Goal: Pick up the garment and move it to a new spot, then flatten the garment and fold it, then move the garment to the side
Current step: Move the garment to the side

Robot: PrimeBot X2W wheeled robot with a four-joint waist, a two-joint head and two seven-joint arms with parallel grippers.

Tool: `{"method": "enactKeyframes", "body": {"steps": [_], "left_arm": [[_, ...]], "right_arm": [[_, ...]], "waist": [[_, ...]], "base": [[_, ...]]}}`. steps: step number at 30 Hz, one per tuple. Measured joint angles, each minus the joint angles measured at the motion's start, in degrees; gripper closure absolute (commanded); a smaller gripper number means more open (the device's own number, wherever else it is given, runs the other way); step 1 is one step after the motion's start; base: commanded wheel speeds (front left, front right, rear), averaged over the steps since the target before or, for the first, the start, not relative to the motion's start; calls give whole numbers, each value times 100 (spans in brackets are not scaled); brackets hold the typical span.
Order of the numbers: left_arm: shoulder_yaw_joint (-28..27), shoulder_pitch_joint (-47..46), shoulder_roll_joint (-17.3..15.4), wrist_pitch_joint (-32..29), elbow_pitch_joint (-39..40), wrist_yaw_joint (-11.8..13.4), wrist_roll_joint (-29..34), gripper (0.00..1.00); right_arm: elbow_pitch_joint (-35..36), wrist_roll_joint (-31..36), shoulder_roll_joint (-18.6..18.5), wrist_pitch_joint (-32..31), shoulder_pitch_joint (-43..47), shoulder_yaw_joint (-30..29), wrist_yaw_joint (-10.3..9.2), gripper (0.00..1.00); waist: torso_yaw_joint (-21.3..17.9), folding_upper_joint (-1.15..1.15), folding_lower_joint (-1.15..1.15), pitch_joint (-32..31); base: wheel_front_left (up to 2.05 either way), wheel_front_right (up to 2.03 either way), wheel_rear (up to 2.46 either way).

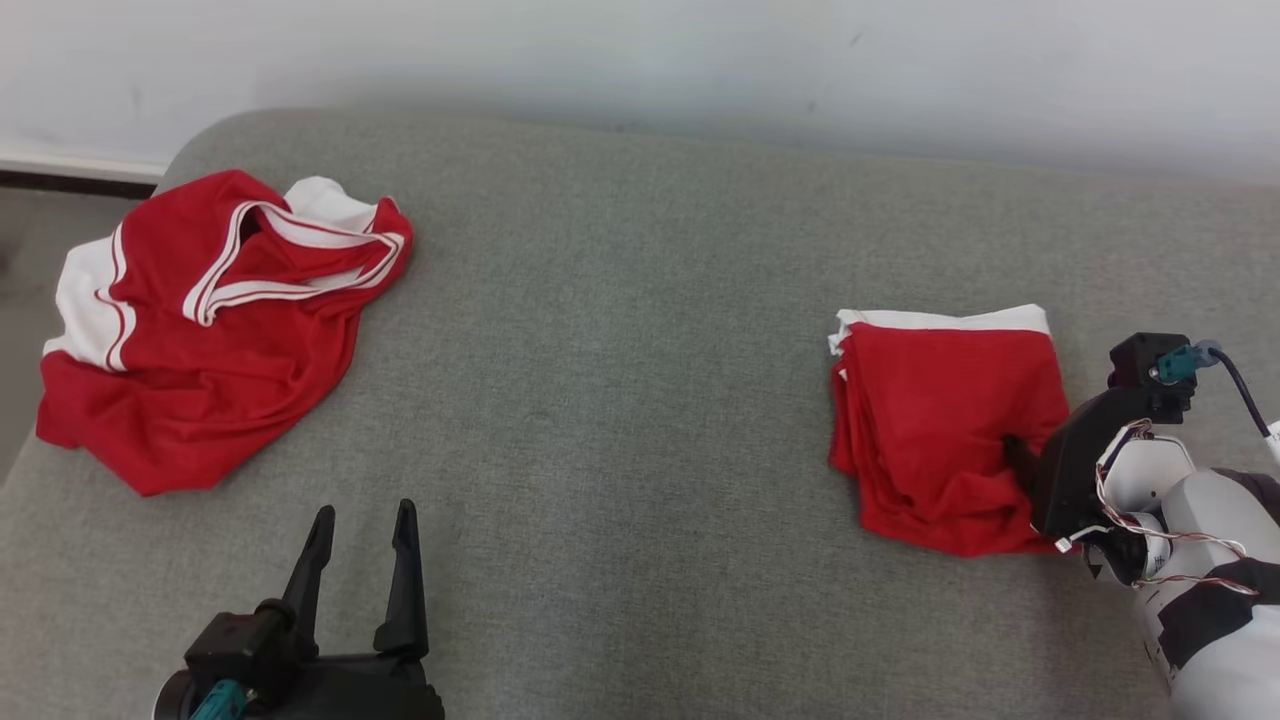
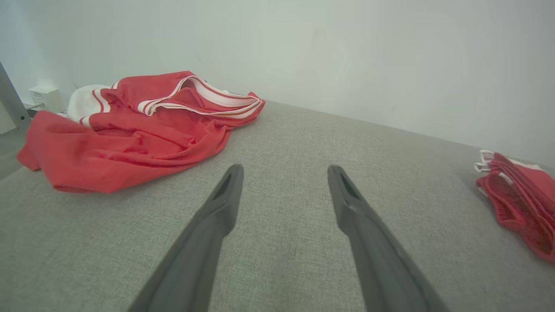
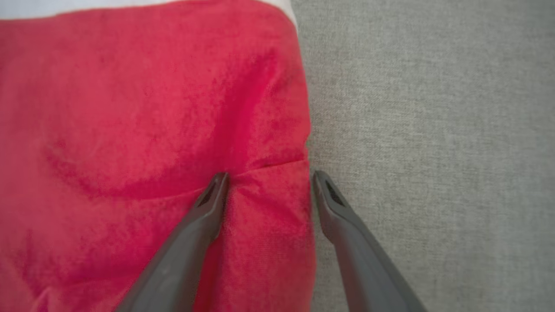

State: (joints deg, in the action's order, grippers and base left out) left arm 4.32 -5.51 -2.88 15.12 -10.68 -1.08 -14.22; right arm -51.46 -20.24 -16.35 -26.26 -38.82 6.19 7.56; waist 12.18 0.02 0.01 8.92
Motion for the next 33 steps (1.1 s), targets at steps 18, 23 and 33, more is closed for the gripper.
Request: {"method": "enactKeyframes", "body": {"steps": [18,23,33], "left_arm": [[-53,-102,2,0,123,5,32,0],[-183,-198,0,0,256,-51,152,0],[-414,-582,-18,0,480,-354,632,0]], "right_arm": [[506,311,-249,-365,-220,1054,5,100],[1057,190,-760,-521,-330,1827,1,100],[1563,152,-2073,-241,-628,2505,1,100]], "waist": [[-274,-1,-1,226],[-610,-1,-1,310],[-1478,-1,-1,615]], "base": [[0,0,0],[0,0,0],[0,0,0]]}}
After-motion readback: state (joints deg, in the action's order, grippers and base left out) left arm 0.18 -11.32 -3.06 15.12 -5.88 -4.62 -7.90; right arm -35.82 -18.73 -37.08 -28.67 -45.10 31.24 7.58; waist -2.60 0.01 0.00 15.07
